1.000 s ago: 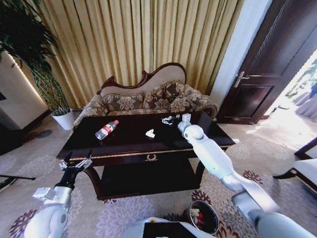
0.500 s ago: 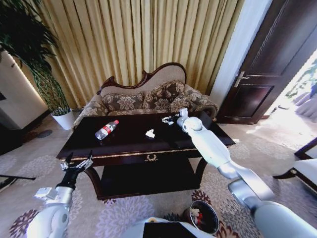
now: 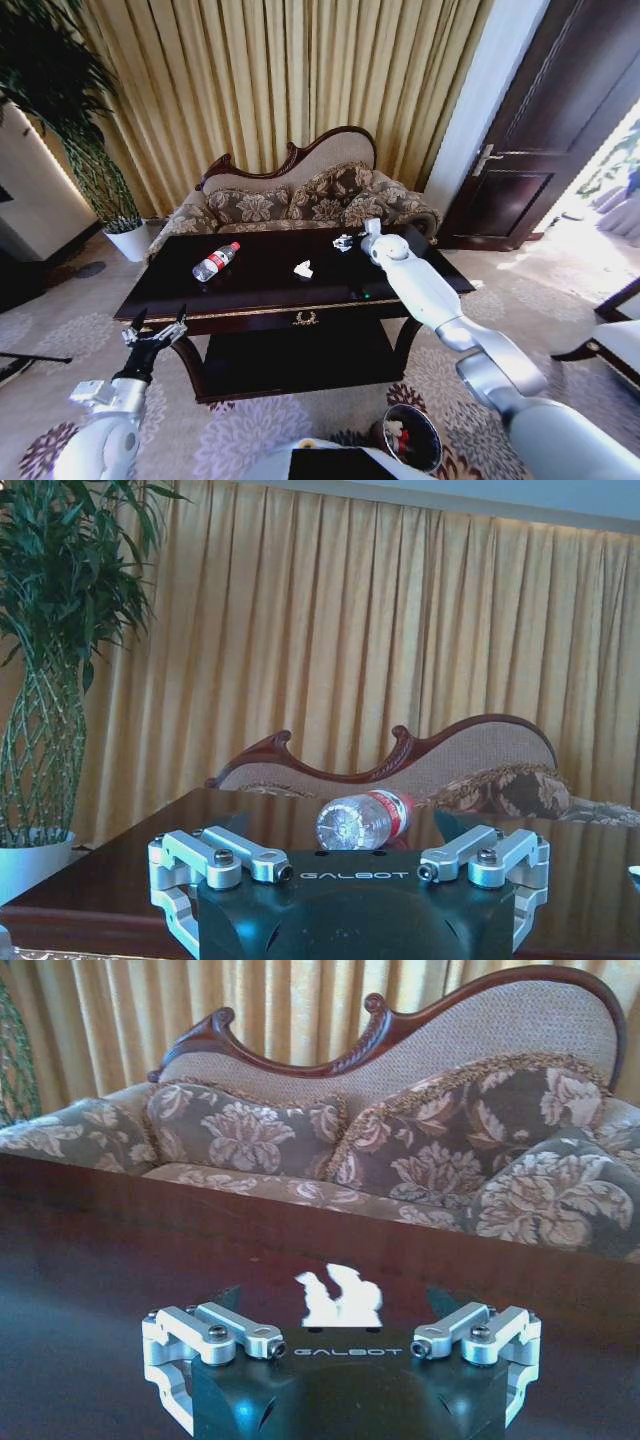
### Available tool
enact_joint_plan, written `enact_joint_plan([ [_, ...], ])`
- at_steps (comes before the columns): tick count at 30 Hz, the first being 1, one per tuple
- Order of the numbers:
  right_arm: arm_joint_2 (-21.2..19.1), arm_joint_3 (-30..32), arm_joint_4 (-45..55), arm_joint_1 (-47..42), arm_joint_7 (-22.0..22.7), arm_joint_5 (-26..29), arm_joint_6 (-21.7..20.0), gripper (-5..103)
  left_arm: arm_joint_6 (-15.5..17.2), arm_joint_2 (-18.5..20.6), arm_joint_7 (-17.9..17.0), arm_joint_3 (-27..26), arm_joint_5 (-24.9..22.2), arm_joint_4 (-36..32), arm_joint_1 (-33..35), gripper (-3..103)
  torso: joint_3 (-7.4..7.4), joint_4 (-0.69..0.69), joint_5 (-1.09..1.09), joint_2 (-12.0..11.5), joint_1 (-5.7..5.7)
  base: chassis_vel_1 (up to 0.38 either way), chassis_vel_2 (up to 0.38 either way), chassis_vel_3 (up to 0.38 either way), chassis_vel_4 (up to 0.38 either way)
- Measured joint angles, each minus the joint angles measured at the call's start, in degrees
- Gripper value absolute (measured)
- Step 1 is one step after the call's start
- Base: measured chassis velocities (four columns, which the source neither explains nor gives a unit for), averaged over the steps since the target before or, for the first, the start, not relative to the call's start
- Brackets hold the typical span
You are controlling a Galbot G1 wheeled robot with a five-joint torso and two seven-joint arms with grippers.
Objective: Move to the front of the table and place the trash on the table into the trash bin.
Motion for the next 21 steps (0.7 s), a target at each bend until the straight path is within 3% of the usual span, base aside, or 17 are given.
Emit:
enact_joint_plan([
  [18,1.1,0.5,-1.8,-1.9,-0.2,-1.9,1.7,101,-0.8,-0.4,1.1,0.0,0.4,0.5,0.0,100,0.0,0.01,0.0,0.0,0.0,0.0,0.0,0.0,0.0],
  [19,1.1,0.5,-1.8,-1.9,-0.2,-1.9,1.7,91,-0.9,-0.4,1.1,0.0,0.4,0.5,0.0,100,0.0,0.01,0.0,0.0,0.0,0.0,0.0,0.0,0.0],
  [21,1.2,0.5,-1.9,-1.9,-0.1,-1.9,1.8,91,-0.9,-0.4,1.1,0.0,0.4,0.6,0.1,100,0.0,0.0,0.0,0.0,0.0,0.0,0.0,0.0,0.0],
])
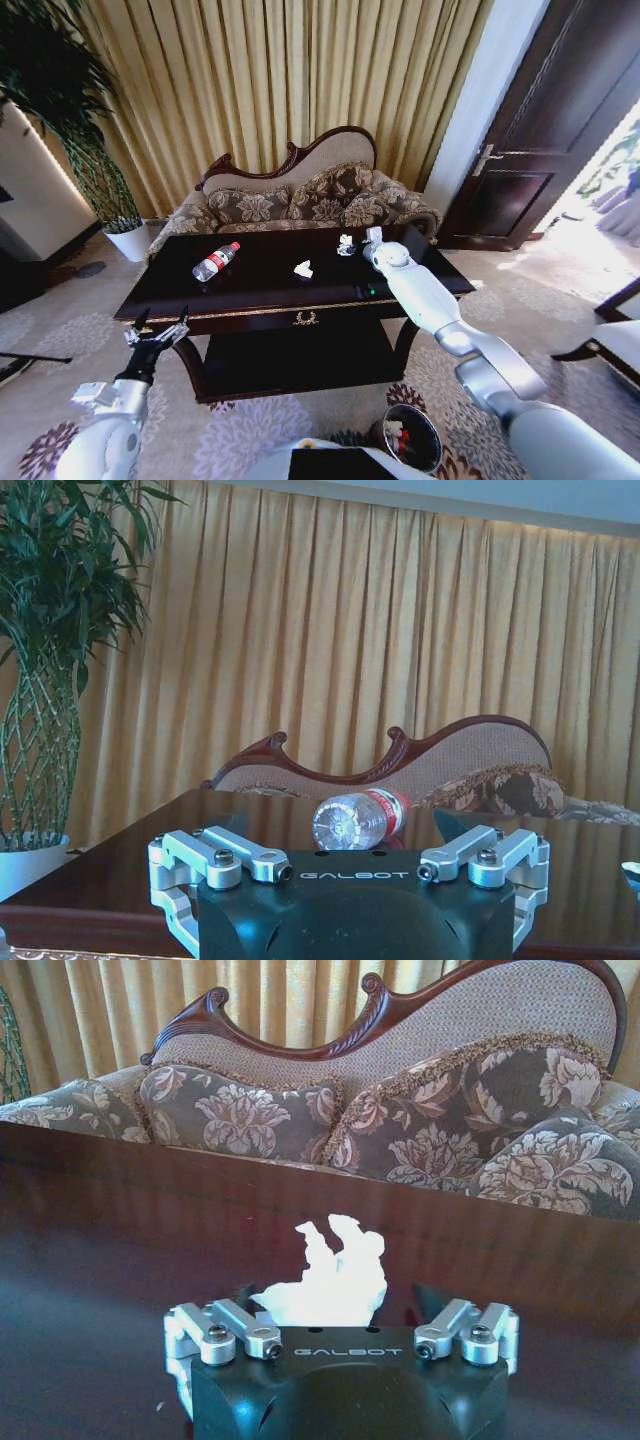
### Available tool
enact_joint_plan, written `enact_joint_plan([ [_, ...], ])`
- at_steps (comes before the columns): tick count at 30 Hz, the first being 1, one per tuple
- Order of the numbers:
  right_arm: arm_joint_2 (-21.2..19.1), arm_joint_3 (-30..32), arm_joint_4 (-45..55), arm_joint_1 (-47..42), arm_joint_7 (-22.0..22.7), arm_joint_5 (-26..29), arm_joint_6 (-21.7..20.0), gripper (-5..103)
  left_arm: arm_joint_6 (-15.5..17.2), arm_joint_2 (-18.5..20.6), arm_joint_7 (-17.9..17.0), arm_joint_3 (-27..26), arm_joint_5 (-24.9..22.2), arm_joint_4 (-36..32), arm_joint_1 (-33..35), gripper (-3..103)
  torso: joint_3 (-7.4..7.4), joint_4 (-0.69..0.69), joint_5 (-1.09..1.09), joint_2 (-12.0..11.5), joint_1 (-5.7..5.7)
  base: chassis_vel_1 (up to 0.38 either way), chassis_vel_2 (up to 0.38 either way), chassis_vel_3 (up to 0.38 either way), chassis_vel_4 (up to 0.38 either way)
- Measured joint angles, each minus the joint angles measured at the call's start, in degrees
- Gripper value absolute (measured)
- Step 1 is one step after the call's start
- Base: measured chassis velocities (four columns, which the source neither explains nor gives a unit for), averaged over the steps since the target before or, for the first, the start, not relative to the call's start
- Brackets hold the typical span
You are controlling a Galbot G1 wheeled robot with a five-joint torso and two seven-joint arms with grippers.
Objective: Move to the front of the table and place the trash on the table into the trash bin.
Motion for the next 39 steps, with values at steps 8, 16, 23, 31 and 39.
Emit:
enact_joint_plan([
  [8,-0.4,0.4,-0.1,-0.6,0.0,-0.5,1.1,58,0.0,0.1,0.3,0.3,0.0,0.2,-0.1,100,0.0,0.0,0.0,0.0,0.0,0.0,0.0,0.0,0.0],
  [16,-0.5,0.7,0.3,-1.1,-0.2,-1.0,1.4,32,-0.4,0.0,0.5,0.8,0.4,0.3,-0.1,100,0.0,0.0,0.0,0.0,0.0,0.0,0.0,0.0,0.0],
  [23,-0.5,2.3,3.4,-2.2,0.3,-0.8,1.4,2,-0.5,0.1,0.7,0.9,0.5,1.0,-0.3,100,0.0,0.0,0.0,0.0,0.0,0.0,0.0,0.0,0.0],
  [31,-1.2,5.9,10.7,-4.3,1.7,0.3,0.6,2,-0.6,0.4,0.9,1.0,0.5,1.5,-0.4,100,0.0,0.0,0.0,0.0,0.0,0.0,0.0,0.0,0.0],
  [39,-3.1,13.2,23.0,-11.8,3.7,2.7,0.2,2,-0.6,0.9,0.9,1.0,0.1,2.3,-1.1,100,0.0,0.0,0.0,0.0,-0.01,0.0,0.0,0.0,0.0],
])
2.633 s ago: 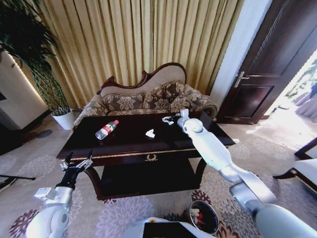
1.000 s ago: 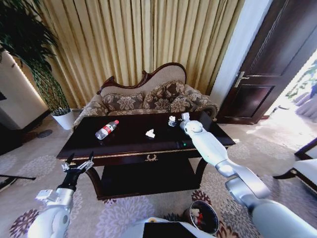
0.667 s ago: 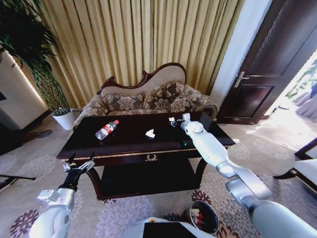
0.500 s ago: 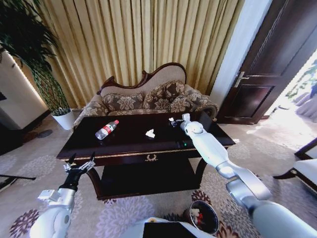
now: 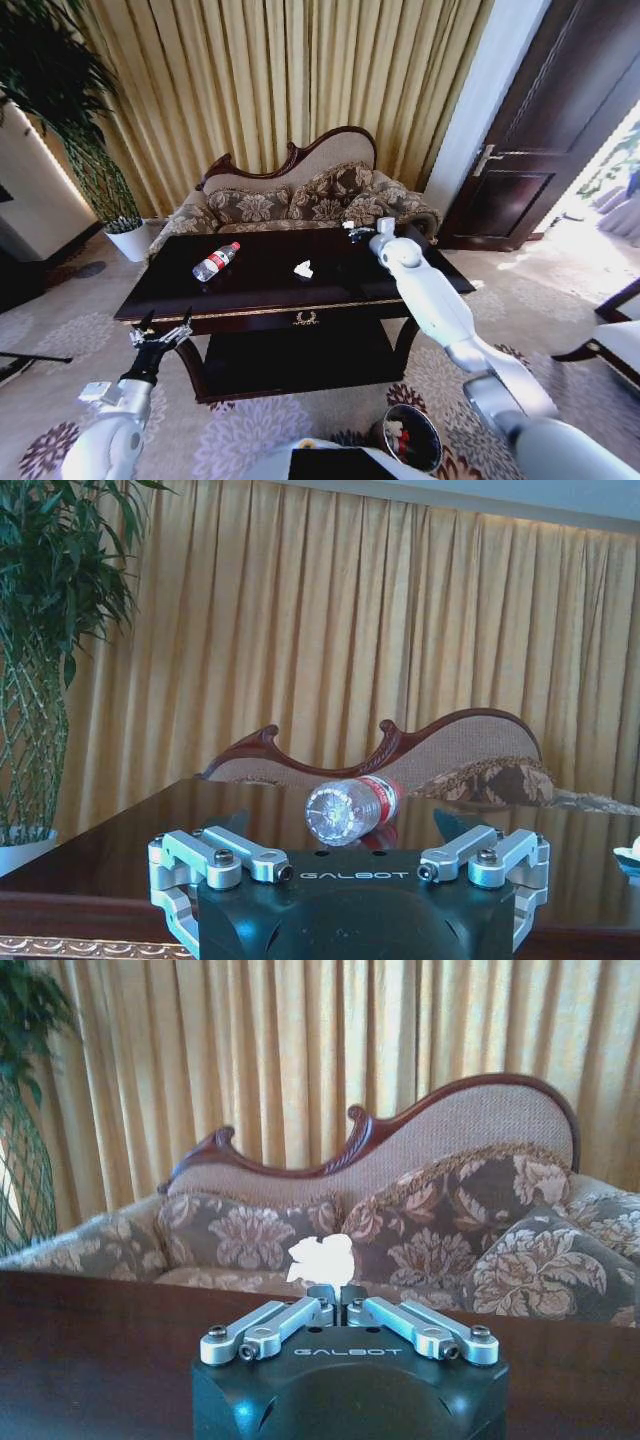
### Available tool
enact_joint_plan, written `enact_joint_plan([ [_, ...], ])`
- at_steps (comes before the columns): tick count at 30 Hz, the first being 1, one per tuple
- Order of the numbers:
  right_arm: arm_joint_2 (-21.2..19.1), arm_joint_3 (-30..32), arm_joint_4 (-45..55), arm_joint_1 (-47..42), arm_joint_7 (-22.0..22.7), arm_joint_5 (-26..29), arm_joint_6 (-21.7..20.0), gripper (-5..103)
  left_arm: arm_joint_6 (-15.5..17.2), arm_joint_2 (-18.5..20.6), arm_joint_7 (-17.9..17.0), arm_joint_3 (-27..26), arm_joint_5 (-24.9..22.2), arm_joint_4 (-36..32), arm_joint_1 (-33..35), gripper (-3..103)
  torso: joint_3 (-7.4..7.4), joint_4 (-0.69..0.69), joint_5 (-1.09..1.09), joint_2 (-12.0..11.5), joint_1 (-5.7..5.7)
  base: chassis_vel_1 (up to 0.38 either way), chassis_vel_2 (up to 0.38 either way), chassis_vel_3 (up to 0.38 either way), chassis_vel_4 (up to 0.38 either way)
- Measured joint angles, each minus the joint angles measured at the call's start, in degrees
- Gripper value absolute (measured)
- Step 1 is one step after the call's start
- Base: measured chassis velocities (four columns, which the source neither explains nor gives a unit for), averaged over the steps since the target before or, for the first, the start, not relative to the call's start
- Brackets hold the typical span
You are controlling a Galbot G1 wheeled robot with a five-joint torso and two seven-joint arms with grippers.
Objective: Move to the front of the table and place the trash on the table into the trash bin.
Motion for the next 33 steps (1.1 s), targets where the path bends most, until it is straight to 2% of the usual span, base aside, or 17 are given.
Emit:
enact_joint_plan([
  [9,0.6,10.4,13.5,-14.4,2.3,1.1,1.4,2,0.0,0.9,-0.2,0.8,-0.1,0.6,-0.5,100,0.0,0.0,0.01,0.0,0.0,0.0,0.0,0.0,0.0],
  [17,-0.3,16.2,18.3,-20.7,2.2,1.7,3.0,2,0.1,1.5,-0.2,1.1,-0.1,0.9,-0.6,100,0.0,0.0,0.01,0.0,0.01,0.024,-0.025,-0.027,0.026],
  [33,0.0,19.5,22.7,-27.5,3.0,1.8,5.0,2,0.1,1.8,0.4,1.2,-0.3,1.2,-0.6,100,-0.01,0.0,0.0,0.0,-0.01,0.123,-0.114,-0.122,0.114],
])
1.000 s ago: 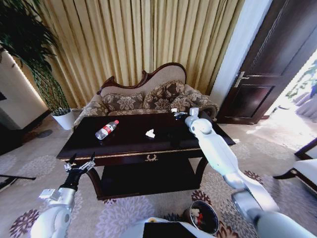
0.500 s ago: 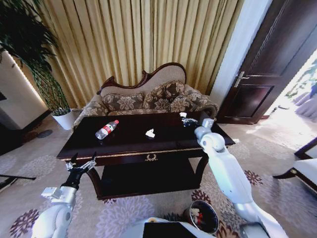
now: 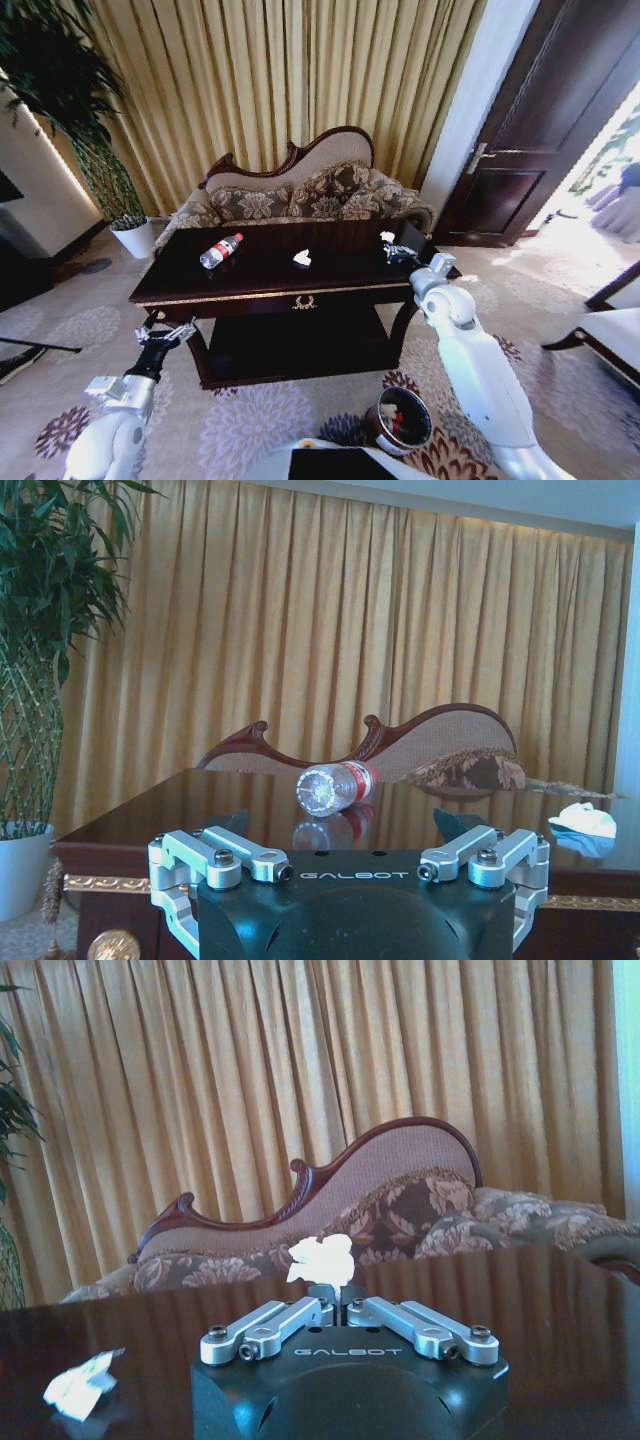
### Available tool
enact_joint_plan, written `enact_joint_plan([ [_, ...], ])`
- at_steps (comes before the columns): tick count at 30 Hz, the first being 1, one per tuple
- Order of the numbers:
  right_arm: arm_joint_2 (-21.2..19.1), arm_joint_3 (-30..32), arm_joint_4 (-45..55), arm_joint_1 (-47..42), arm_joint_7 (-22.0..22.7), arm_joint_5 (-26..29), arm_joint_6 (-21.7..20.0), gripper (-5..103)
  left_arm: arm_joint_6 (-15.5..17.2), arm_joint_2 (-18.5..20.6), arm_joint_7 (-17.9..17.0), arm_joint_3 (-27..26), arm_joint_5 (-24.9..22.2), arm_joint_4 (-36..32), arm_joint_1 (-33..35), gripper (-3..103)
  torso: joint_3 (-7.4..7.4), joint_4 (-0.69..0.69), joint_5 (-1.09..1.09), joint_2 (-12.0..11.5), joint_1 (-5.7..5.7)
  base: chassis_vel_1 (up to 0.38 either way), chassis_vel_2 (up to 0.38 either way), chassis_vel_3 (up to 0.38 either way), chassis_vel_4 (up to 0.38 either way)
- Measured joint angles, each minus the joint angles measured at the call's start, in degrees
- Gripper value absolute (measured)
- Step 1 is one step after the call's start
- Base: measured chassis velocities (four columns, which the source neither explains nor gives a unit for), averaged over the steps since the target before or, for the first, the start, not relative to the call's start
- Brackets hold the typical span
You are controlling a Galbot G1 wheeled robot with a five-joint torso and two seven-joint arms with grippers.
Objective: Move to the front of the table and place the trash on the table into the trash bin.
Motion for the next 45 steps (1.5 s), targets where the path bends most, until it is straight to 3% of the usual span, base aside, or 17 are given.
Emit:
enact_joint_plan([
  [21,0.4,0.8,-1.3,-2.9,-0.6,-1.3,2.9,2,0.0,-0.8,0.3,0.1,0.4,-0.8,0.3,100,0.01,-0.01,0.0,0.0,0.01,0.158,-0.151,-0.16,0.146],
  [32,1.9,-0.4,-4.4,-4.2,-3.2,-4.2,6.9,2,0.0,-1.1,0.5,0.2,0.7,-1.1,0.5,100,0.0,0.01,0.0,0.0,-0.02,0.094,-0.108,-0.094,0.103],
  [36,2.2,-0.5,-6.6,-5.2,-4.3,-6.0,8.1,2,-0.1,-1.1,0.6,0.1,0.7,-1.1,0.5,100,0.03,0.0,0.0,0.0,0.06,0.0,0.0,0.0,0.0],
  [45,4.3,-1.4,-19.7,-7.4,-8.2,-18.2,12.7,2,-0.3,-1.1,0.7,-0.1,0.6,-1.1,0.6,100,0.0,-0.01,0.0,0.0,0.0,0.0,0.0,0.0,0.0],
])
